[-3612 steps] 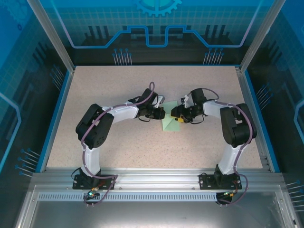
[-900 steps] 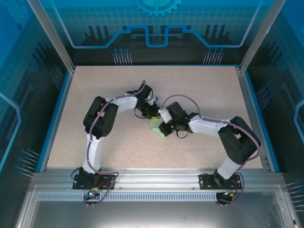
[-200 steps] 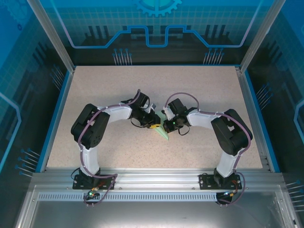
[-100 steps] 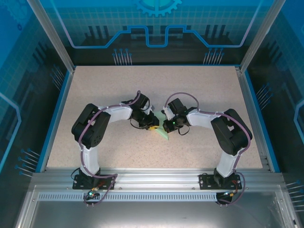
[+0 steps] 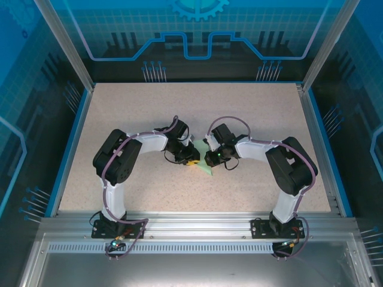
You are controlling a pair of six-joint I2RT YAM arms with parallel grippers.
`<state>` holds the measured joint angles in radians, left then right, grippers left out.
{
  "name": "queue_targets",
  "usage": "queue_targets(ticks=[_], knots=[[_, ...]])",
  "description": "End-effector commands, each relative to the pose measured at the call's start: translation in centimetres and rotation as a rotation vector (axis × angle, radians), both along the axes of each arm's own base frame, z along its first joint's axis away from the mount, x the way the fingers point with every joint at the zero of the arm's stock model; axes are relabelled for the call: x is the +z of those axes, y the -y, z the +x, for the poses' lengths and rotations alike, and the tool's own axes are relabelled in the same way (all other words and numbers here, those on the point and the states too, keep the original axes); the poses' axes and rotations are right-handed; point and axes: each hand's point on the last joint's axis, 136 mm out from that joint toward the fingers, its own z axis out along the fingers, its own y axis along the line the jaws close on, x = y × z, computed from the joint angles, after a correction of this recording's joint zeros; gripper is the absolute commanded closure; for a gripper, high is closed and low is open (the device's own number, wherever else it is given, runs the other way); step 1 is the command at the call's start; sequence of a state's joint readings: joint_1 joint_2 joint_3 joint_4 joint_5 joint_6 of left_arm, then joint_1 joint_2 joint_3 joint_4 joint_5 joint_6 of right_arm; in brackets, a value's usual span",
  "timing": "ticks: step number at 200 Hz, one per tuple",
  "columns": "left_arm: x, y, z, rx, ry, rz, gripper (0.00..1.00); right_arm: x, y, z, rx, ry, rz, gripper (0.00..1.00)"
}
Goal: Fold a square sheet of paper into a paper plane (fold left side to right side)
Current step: Third fold the triangle at the center of the table.
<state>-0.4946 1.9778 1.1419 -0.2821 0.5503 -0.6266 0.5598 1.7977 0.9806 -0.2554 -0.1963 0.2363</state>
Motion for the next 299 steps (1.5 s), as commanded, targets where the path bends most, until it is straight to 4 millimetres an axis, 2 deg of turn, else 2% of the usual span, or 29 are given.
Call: queue_targets(ticks=[1,25,48,66,90,127,195,255,299], knots=[[-3.6,-1.6,-1.5,-0.004,-0.062,0.105,0.77,2.3,0.7,0.2,-0.033,-0.009,0.047,0.83],[-3.8,-1.7,-1.7,-0.002,-0.065,0.107,0.78,4.4,1.1,-0.1,-0.036,0.003,0.081,0.75],[-3.6,-1.6,-1.5,0.000,-0.058,0.103,0.77,5.4,1.0,-1.5,-0.015,-0.026,0.115,0.72],[-3.4,-1.4,-1.4,0.000,-0.054,0.101,0.77,6.0,0.2,-3.0,0.010,-0.077,0.188,0.71],[-3.3,-1.5,-1.3,0.000,-0.051,0.101,0.77,6.4,-1.9,-5.1,0.056,-0.164,0.290,0.72],[-3.2,-1.4,-1.2,-0.001,-0.048,0.103,0.78,4.8,-3.3,-6.3,0.073,-0.223,0.270,0.72],[-2.9,-1.3,-0.8,-0.005,-0.040,0.107,0.77,1.0,-2.0,-6.6,0.027,-0.302,0.136,0.73],[-3.0,-1.3,-0.6,-0.007,-0.037,0.115,0.78,-0.7,-0.7,-6.9,-0.008,-0.324,0.067,0.74],[-2.9,-1.2,-0.4,-0.009,-0.036,0.118,0.78,-0.5,-0.2,-6.8,-0.023,-0.319,0.072,0.74]])
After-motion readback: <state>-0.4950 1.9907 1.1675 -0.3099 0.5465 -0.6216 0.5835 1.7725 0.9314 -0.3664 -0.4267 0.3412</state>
